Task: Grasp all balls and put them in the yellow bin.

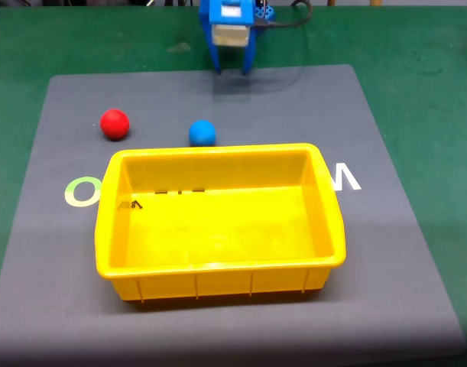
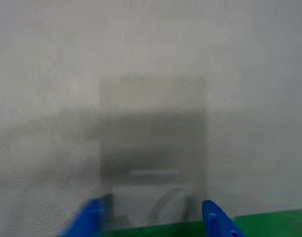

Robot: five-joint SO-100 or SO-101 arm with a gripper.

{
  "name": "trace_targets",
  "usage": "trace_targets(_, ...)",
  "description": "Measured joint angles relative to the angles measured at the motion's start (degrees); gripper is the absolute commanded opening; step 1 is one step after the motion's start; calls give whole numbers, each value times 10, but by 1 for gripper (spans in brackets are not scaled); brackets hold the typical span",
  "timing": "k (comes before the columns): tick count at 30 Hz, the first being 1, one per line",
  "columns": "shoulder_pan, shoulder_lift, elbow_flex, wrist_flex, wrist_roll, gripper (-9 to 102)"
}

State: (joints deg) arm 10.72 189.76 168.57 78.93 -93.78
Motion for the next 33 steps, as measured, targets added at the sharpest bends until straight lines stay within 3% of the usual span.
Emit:
trace_targets(6, 44, -54, -95, -18, -47, 35)
trace_targets(21, 94, -604, -324, -322, -14, 34)
trace_targets(33, 89, -863, -438, -437, 7, 34)
